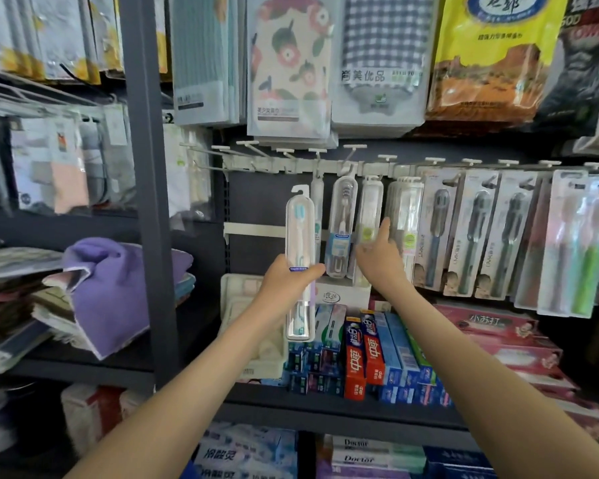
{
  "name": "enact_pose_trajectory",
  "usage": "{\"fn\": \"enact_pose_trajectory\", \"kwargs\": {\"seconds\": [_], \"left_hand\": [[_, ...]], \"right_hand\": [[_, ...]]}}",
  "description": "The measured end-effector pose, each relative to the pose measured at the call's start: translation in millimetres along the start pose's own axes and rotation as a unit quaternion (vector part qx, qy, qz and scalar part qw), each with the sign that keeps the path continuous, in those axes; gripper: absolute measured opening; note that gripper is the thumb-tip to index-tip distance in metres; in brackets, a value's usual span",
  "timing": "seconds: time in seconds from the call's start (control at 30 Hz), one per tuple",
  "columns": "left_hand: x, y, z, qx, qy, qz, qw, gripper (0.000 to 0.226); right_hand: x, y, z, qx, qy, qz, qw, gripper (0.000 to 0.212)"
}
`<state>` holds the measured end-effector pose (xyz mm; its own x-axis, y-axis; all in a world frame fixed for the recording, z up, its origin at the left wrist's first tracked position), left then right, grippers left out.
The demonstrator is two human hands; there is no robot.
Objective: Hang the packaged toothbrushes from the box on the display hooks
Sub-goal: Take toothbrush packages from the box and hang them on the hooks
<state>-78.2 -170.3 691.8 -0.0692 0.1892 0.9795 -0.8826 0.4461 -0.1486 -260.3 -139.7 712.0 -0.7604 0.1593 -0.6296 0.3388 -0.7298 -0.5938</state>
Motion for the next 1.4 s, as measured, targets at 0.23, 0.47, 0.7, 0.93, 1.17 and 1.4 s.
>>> {"fn": "enact_pose_trajectory", "kwargs": {"seconds": [0.23,0.47,0.7,0.93,1.17,1.4], "left_hand": [[5,14,7,-0.001,0.044,0.082,0.996,0.045],[29,33,18,-0.026,0.106,0.171,0.979,0.061],[36,21,37,0.066,0.305,0.275,0.909,0.038],[27,9,80,0.096,0.301,0.442,0.84,0.059],[22,6,97,0.054,0.291,0.489,0.82,0.085],[33,0,101,0.067,0.323,0.503,0.799,0.096]], "right_hand": [[-56,-7,-45,-0.032,-0.12,0.254,0.959,0.059],[-64,-23,-27,0.011,-0.145,0.157,0.977,0.077],[-54,-37,2,0.035,-0.108,0.123,0.986,0.073],[-55,-35,19,0.003,-0.069,0.113,0.991,0.078],[-53,-18,24,-0.002,-0.037,0.152,0.988,0.078],[-57,-24,5,0.047,-0.098,0.2,0.974,0.066]]}}
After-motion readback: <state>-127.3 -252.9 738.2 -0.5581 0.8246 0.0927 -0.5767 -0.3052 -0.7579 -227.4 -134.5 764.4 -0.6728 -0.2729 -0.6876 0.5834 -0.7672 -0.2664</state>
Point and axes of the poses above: each hand's wrist, its own z-axis towards the middle knuckle, its own y-axis out of the palm, x = y × z, the point moved 2 cm from there along z, towards the middle knuckle, and after that the axes turned 5 degrees about -y, right-handed, at the moved point
